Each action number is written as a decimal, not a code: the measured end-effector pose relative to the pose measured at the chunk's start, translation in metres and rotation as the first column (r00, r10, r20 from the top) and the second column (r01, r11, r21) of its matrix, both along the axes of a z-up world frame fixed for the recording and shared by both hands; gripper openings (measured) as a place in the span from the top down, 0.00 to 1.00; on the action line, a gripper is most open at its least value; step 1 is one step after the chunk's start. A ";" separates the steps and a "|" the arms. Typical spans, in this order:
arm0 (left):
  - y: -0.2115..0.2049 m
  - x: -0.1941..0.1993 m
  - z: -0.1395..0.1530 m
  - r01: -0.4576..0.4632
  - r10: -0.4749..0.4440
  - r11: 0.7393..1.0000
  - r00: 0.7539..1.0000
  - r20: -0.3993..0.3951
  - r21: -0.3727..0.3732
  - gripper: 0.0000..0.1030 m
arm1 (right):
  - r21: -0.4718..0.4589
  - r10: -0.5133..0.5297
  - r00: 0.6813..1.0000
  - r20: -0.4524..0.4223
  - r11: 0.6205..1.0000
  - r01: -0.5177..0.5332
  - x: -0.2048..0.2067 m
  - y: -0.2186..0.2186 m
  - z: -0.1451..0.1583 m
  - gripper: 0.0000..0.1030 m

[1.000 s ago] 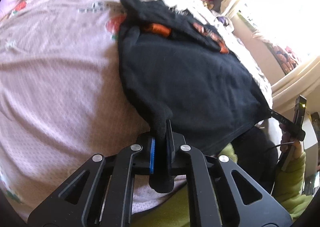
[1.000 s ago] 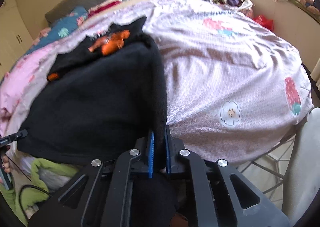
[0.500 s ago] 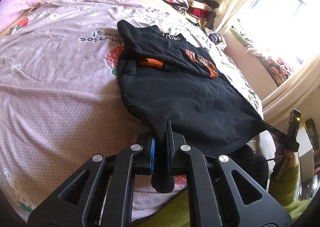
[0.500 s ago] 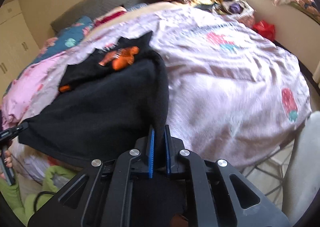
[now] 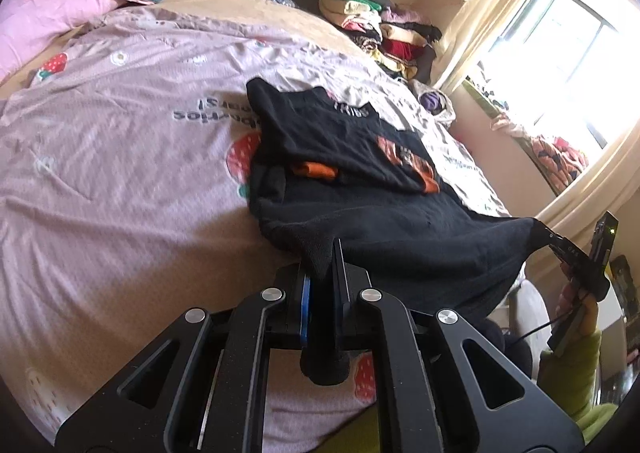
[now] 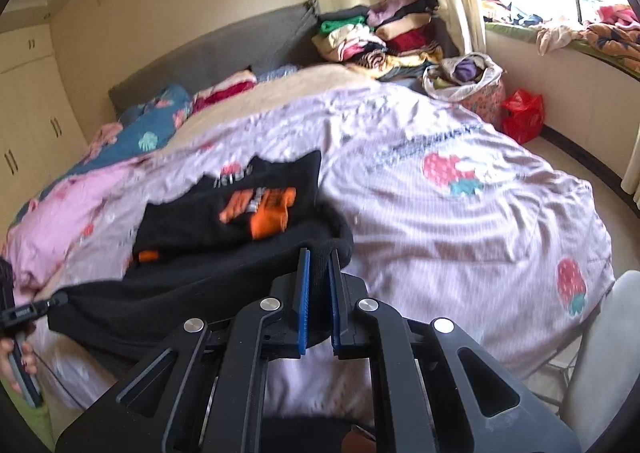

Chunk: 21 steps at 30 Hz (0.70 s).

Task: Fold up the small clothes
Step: 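Fold the held hem over toward the collar with both tools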

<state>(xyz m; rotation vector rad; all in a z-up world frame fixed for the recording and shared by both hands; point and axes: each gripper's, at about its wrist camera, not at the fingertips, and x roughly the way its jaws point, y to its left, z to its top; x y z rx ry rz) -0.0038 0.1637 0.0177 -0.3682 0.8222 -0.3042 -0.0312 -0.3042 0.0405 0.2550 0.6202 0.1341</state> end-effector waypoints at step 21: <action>-0.011 0.063 0.027 -0.062 0.055 0.995 0.993 0.104 0.072 0.98 | -0.047 -0.054 0.998 0.034 0.997 0.056 0.089 0.007 0.015 0.93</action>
